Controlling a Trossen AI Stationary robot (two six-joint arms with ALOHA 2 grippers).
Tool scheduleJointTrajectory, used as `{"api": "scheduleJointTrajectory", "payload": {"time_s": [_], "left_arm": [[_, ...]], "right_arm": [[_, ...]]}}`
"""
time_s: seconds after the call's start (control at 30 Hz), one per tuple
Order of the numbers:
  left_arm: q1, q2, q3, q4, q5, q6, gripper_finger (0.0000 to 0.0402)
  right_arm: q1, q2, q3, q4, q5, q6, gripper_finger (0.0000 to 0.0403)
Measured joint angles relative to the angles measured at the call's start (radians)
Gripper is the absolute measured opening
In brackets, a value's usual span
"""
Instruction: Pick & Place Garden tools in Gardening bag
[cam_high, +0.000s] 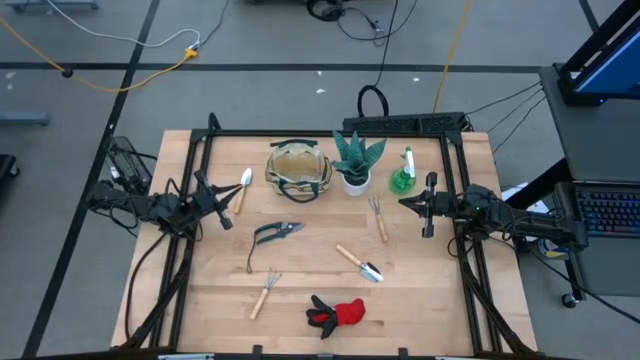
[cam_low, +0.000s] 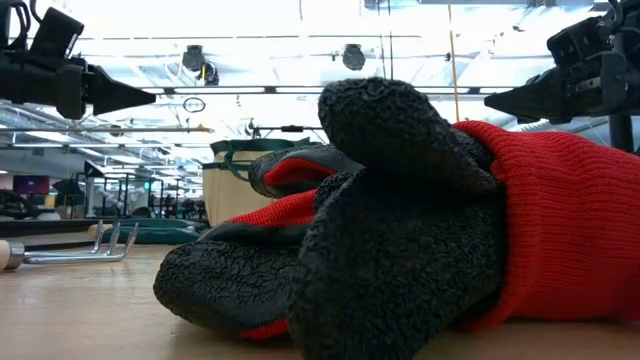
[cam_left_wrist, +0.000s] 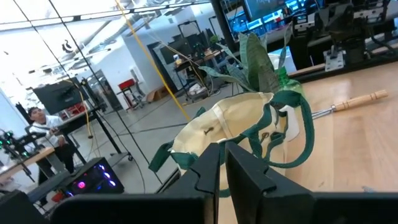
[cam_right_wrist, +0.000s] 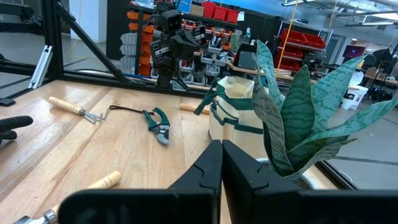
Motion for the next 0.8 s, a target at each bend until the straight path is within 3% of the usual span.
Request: {"api": "scheduleJointTrajectory", "payload": {"time_s": [0.8], "left_arm": [[0.0,0.0,0.0,0.0,0.0,0.013,0.0031]], "right_arm": [[0.0,0.0,0.0,0.0,0.0,0.0,0.0]]}}
